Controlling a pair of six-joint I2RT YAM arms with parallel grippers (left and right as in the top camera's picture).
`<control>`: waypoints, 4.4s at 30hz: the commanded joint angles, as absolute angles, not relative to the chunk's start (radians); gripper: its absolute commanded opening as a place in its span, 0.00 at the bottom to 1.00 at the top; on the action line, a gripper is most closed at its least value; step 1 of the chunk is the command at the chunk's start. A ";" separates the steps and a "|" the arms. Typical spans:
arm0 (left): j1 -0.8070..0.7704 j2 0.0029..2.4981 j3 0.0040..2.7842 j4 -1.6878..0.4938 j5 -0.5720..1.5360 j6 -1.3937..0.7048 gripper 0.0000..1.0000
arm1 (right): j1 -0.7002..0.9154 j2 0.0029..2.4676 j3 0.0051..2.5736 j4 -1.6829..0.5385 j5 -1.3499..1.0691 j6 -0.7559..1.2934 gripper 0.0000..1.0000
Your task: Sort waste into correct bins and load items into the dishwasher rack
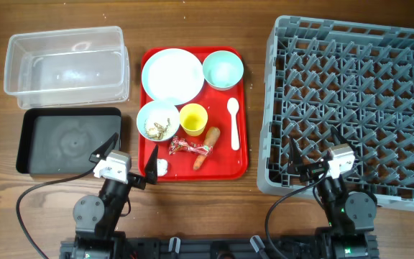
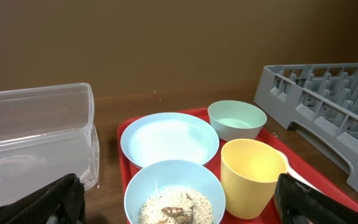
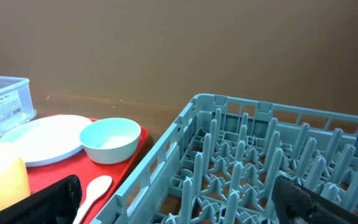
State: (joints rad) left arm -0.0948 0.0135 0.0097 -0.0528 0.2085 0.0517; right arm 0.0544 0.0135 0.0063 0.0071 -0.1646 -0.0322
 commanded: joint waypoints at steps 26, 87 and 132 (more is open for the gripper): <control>-0.087 0.003 0.006 -0.057 0.231 0.064 1.00 | 0.053 0.010 0.005 0.014 -0.181 0.027 1.00; -0.097 1.264 1.221 -0.849 0.258 -0.248 1.00 | 0.053 1.024 0.950 -0.810 -0.184 0.004 1.00; -0.213 1.745 1.278 -0.470 1.020 -0.405 0.04 | 0.053 1.087 0.950 -0.537 -0.401 0.103 1.00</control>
State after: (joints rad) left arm -0.2363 1.7576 1.2575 -0.5159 0.6247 -0.3607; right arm 0.0532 1.0470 0.9268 -0.5823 -0.1196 0.1864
